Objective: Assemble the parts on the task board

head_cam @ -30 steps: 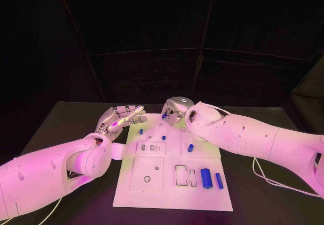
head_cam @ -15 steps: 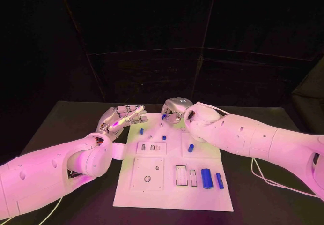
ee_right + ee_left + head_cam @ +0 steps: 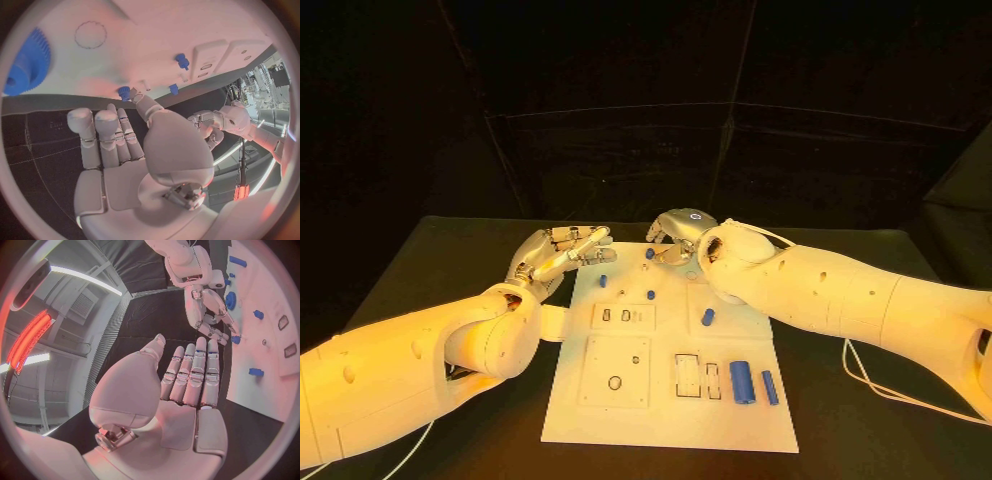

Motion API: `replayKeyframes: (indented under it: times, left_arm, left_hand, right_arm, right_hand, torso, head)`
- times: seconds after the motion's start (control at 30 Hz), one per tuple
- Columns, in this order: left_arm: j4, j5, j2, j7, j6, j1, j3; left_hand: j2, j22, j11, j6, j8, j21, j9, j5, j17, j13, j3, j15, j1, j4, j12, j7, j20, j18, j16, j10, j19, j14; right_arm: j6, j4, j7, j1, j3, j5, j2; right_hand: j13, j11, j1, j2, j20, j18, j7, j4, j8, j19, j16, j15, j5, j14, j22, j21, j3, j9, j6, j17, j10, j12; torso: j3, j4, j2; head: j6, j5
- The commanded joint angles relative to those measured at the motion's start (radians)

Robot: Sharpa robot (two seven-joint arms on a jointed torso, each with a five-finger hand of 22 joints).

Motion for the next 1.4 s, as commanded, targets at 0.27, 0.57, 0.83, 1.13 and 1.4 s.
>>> replayKeyframes:
  times: [0.27,0.57,0.83,1.13,1.4]
  left_arm:
    - [0.007,-0.001,-0.012,0.001,0.011,0.003,0.001]
    - [0.007,-0.001,-0.016,-0.002,0.013,0.003,0.001]
    - [-0.001,-0.001,-0.008,-0.002,0.016,0.003,0.001]
    - [-0.011,-0.001,-0.001,-0.002,0.019,0.003,0.001]
    - [-0.014,-0.001,0.001,-0.001,0.019,0.002,0.001]
  left_hand:
    - [0.011,-0.003,0.001,-0.008,-0.005,-0.009,-0.001,0.006,-0.002,-0.001,0.005,0.006,0.009,-0.012,-0.007,0.01,0.0,0.005,-0.006,-0.01,0.005,-0.005]
    - [0.016,-0.005,0.0,-0.007,-0.005,-0.01,0.0,0.006,-0.002,-0.001,0.012,0.006,0.014,-0.018,-0.008,0.009,0.0,0.006,-0.007,-0.009,0.006,-0.004]
    - [0.017,-0.006,0.0,-0.007,-0.005,-0.011,0.0,0.006,-0.002,-0.001,0.015,0.006,0.017,-0.021,-0.009,0.009,0.0,0.006,-0.008,-0.008,0.006,-0.004]
    - [0.017,-0.006,0.0,-0.007,-0.005,-0.011,0.0,0.006,-0.002,-0.001,0.015,0.006,0.017,-0.021,-0.009,0.009,0.0,0.006,-0.008,-0.008,0.006,-0.004]
    - [0.017,-0.006,0.0,-0.007,-0.005,-0.011,0.0,0.006,-0.002,-0.001,0.015,0.006,0.017,-0.021,-0.009,0.009,0.0,0.006,-0.008,-0.008,0.006,-0.004]
  right_arm:
    - [-0.067,0.171,-0.035,0.003,0.024,0.087,-0.172]
    - [0.069,0.267,-0.122,0.004,0.04,0.197,-0.325]
    - [0.13,0.246,-0.144,0.004,0.042,0.214,-0.337]
    - [0.161,0.201,-0.136,0.003,0.042,0.217,-0.302]
    - [0.163,0.179,-0.13,0.003,0.042,0.209,-0.285]
  right_hand:
    - [0.024,-0.022,0.004,-0.003,-0.008,-0.006,-0.005,0.044,0.006,0.071,0.064,-0.015,0.035,0.024,0.093,0.048,-0.037,0.007,0.034,0.085,0.143,0.094]
    - [0.201,-0.075,-0.011,-0.076,-0.05,-0.037,-0.043,0.167,0.007,0.178,0.214,-0.059,0.102,0.062,0.246,0.134,-0.202,0.005,0.008,0.289,0.347,0.329]
    - [0.471,-0.062,0.147,-0.084,-0.039,-0.043,-0.027,0.423,0.035,0.192,0.273,-0.045,0.119,0.061,0.284,0.155,-0.379,0.007,-0.038,0.368,0.21,0.567]
    - [0.666,-0.057,0.185,-0.068,-0.035,-0.049,-0.026,0.449,0.053,0.211,0.333,-0.043,0.117,0.078,0.316,0.171,-0.394,0.008,-0.047,0.473,0.233,0.747]
    - [0.851,-0.06,0.219,-0.037,-0.035,-0.053,-0.03,0.434,0.073,0.225,0.363,-0.044,0.126,0.085,0.337,0.182,-0.387,0.01,-0.034,0.527,0.281,0.915]
  torso:
    - [0.0027,-0.0101,-0.002]
    - [0.0112,-0.0229,-0.003]
    - [0.01,-0.0189,-0.002]
    - [0.0077,-0.0177,-0.003]
    - [0.0072,-0.0171,-0.003]
  head:
    - [0.012,-0.003]
    - [0.017,-0.005]
    - [0.015,-0.013]
    - [0.011,-0.014]
    - [0.008,-0.014]
